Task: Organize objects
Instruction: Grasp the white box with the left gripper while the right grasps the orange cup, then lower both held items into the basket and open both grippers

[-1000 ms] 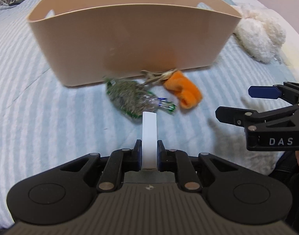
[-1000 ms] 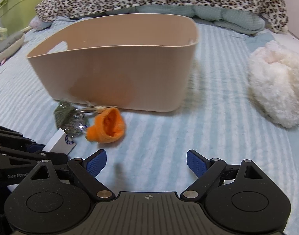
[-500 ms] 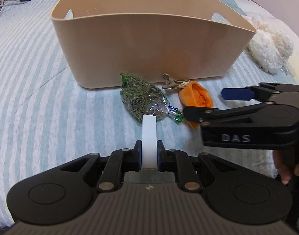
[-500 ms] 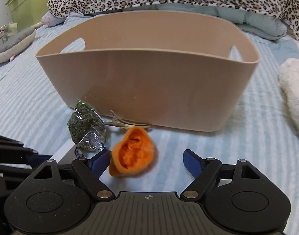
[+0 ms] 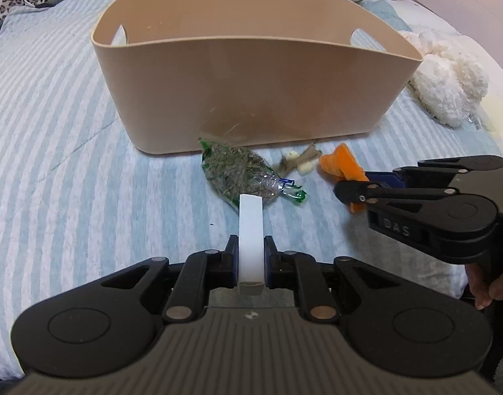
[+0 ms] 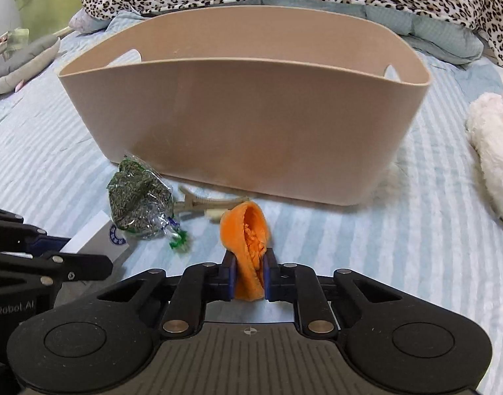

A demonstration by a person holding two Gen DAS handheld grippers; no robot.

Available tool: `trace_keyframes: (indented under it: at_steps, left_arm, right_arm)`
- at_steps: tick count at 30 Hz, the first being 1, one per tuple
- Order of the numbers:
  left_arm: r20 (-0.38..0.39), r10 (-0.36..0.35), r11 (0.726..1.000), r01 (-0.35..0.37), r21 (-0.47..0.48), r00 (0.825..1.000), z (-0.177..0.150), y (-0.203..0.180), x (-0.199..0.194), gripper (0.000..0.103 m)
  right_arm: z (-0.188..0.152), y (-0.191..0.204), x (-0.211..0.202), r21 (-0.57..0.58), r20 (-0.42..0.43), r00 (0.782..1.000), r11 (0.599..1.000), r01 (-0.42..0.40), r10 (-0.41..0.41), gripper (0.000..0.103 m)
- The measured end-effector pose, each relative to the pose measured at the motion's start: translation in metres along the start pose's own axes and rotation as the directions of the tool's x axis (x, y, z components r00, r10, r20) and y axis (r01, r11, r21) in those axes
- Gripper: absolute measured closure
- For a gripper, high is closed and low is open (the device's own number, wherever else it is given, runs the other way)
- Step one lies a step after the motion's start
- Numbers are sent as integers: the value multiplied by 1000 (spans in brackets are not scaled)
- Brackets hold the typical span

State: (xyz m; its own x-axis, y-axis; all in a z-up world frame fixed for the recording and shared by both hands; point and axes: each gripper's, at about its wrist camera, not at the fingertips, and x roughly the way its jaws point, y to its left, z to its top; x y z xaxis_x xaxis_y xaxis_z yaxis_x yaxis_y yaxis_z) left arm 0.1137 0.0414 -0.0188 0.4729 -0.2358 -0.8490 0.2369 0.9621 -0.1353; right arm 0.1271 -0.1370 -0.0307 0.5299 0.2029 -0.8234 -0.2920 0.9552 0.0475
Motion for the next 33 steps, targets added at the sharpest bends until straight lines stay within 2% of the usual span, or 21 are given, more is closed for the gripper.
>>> trace_keyframes:
  at_steps: [7,16,25,33]
  left_arm:
    - [36,5,1000,-5,-2,999,-2,-1,-21,87]
    - [108,21,1000,-22,10,994,6,-6,-51,87]
    - [220,57,996,-72,61,974,27,-13,-86,87]
    - [286,79,991,-107,85,955,56,-15,-96,87]
  right_arm:
    - [-5,-7,-28,30,39,999,1000,-11,9,89]
    - [6,-16,-64,28,117,993,1000,-12,8,89]
    - [31,-25,-101,22,236,972,1000,-6,0,89]
    - [59,-32,-113,51,311,951,999,-12,-5,89]
